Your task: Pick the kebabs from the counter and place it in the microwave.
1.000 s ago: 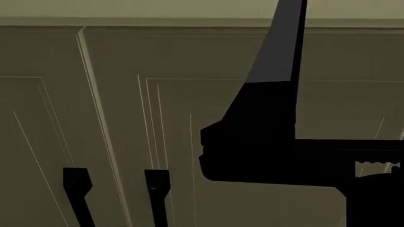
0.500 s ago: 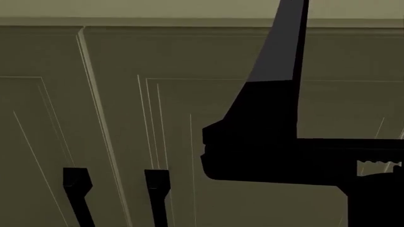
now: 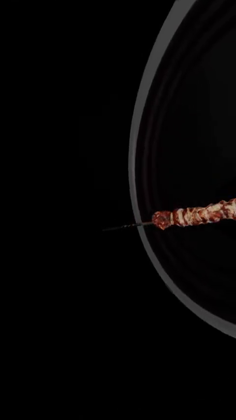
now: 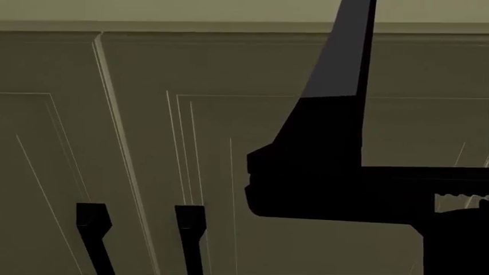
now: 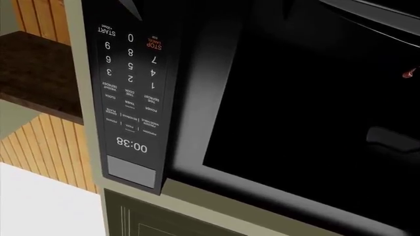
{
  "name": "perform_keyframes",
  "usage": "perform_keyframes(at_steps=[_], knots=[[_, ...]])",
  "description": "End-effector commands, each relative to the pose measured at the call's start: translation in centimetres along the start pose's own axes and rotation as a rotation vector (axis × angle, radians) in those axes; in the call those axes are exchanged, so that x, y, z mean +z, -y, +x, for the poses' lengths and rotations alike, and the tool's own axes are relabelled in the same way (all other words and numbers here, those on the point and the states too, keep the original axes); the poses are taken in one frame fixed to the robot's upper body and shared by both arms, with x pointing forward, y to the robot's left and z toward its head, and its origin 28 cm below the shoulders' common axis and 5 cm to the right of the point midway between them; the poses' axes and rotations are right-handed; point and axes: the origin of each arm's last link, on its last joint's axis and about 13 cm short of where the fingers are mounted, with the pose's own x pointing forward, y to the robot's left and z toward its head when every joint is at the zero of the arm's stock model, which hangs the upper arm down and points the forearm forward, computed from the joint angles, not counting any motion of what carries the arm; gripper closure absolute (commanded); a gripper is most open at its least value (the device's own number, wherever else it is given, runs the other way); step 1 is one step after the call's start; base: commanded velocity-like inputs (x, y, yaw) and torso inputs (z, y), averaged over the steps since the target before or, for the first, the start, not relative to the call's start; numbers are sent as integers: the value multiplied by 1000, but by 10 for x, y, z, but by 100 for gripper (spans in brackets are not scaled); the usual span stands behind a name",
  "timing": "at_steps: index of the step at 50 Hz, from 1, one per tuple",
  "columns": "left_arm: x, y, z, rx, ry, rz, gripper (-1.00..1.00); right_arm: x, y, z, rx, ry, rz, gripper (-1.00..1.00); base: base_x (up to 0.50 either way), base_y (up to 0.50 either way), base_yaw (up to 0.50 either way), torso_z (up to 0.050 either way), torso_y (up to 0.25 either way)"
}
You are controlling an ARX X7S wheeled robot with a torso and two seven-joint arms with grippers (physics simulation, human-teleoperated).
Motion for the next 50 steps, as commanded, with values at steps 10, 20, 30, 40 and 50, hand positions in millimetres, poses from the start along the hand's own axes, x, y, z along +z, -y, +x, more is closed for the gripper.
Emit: perform_keyframes(at_steps=[10, 20, 30, 40, 50], knots=[[-12, -1, 11, -2, -30, 5, 100, 0, 0, 0, 0, -2, -4, -100, 0, 0, 0, 0, 0], [-16, -1, 14, -2, -40, 3, 100, -1, 0, -1, 0, -4, -3, -100, 0, 0, 0, 0, 0], [-15, -2, 14, 1, -33, 6, -100, -1, 0, -2, 0, -6, -3, -100, 0, 0, 0, 0, 0], [-15, -2, 15, -1, -31, 8, -100, -1, 1, -1, -2, -5, -3, -100, 1, 0, 0, 0, 0], [5, -1, -2, -23, 34, -4, -100, 0, 1, 0, -3, 2, -1, -100, 0, 0, 0, 0, 0]])
